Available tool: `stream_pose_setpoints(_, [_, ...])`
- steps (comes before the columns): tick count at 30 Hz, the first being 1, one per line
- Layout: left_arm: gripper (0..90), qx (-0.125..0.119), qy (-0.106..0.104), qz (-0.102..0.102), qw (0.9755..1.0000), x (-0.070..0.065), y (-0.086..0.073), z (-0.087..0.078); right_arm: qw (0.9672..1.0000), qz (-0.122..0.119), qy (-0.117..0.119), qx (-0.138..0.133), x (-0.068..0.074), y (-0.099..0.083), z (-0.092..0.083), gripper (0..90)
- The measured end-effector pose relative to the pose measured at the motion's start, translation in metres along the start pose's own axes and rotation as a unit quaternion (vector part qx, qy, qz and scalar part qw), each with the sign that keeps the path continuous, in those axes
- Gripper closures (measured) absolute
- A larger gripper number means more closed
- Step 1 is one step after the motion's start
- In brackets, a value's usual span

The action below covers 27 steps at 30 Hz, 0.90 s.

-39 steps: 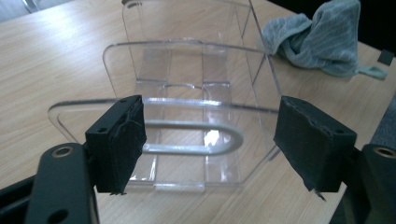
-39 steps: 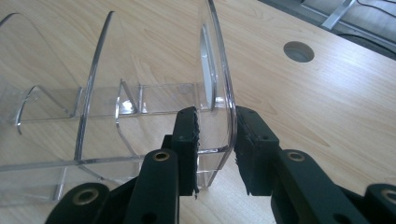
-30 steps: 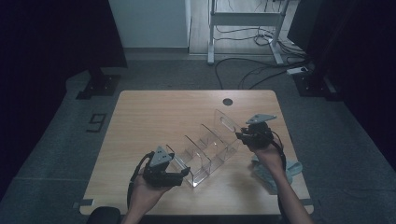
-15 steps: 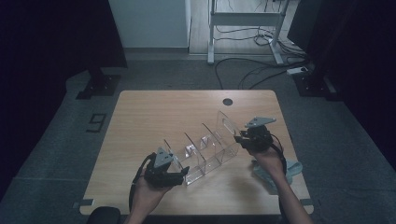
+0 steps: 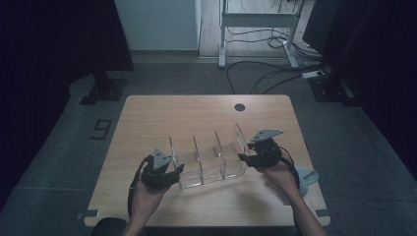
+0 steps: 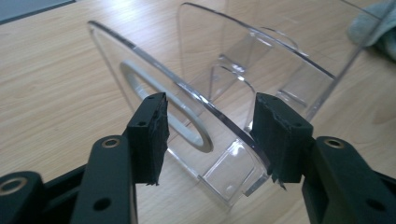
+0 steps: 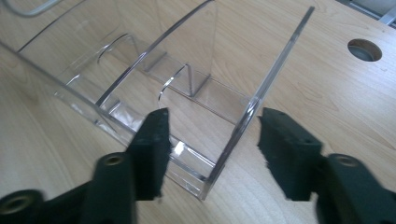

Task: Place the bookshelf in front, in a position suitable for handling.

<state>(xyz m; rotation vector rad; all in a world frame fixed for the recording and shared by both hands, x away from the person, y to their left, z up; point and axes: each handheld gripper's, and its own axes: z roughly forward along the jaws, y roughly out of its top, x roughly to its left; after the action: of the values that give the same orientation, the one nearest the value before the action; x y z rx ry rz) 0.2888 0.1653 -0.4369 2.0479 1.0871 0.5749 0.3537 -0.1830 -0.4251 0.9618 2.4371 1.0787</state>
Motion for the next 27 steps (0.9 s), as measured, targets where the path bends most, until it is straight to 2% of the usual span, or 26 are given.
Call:
stream_pose_setpoints(5, [56.9,0.003,0.01,-0.007,0.9999,0.011,-0.001,0.001,1.0,-0.001,0.002,-0.009,0.003,0.002,-0.01,30.4])
stream_pose_setpoints(11, [62.5,0.006,0.023,-0.012,0.9997,0.021,-0.002,0.003,0.9996,0.003,-0.001,-0.029,0.0,0.002,-0.025,28.3])
stream_pose_setpoints(15, [68.6,0.009,0.027,-0.014,0.9995,0.026,-0.003,0.004,0.999,0.005,-0.011,-0.043,-0.004,-0.001,-0.036,28.3])
stream_pose_setpoints(19, [72.2,0.011,0.034,-0.015,0.9993,0.03,-0.002,0.005,0.9994,0.013,-0.01,-0.031,-0.013,-0.008,-0.042,31.8])
stream_pose_setpoints(24, [78.2,0.01,0.043,-0.014,0.9989,0.036,-0.002,0.005,0.9994,0.016,-0.025,-0.016,-0.021,-0.022,-0.046,32.1])
stream_pose_setpoints(27, [79.6,0.008,0.041,-0.019,0.9989,0.041,-0.003,0.004,0.9993,0.023,-0.029,-0.007,-0.025,-0.031,-0.047,32.1])
